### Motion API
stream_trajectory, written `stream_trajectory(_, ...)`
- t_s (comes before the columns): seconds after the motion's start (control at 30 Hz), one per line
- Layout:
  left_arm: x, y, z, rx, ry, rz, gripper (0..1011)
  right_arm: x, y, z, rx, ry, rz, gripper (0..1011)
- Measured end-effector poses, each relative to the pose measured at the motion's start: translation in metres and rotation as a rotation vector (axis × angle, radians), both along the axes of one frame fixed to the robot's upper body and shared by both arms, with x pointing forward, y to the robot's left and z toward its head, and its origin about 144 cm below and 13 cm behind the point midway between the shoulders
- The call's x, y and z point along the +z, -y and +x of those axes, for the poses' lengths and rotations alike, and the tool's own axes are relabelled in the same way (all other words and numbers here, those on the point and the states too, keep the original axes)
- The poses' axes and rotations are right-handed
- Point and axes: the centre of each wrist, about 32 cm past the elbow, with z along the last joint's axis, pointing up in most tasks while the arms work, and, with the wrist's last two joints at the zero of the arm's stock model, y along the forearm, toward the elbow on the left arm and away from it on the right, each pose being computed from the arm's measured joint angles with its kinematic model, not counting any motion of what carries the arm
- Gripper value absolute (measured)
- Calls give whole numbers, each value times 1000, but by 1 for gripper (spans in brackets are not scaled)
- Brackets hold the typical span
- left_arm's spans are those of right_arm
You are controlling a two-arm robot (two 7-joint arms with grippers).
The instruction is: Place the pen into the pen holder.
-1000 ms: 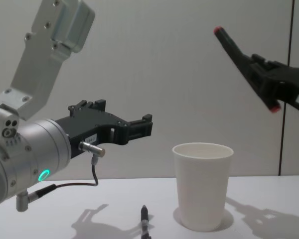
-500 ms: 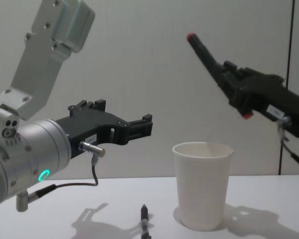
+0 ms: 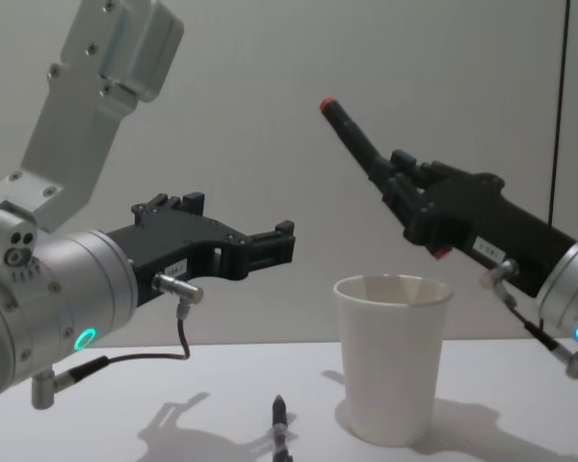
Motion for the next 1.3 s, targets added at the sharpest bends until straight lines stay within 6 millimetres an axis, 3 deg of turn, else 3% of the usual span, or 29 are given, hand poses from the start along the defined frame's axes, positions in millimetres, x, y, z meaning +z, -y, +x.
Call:
stream_trajectory(0.67, 0, 0, 0, 0, 0, 0, 1001, -14, -10, 3, 11, -18, -35, 171)
stream_trajectory(1.3, 0, 0, 0, 0, 0, 0, 1001, -17, -12, 3, 9, -26, -41, 727)
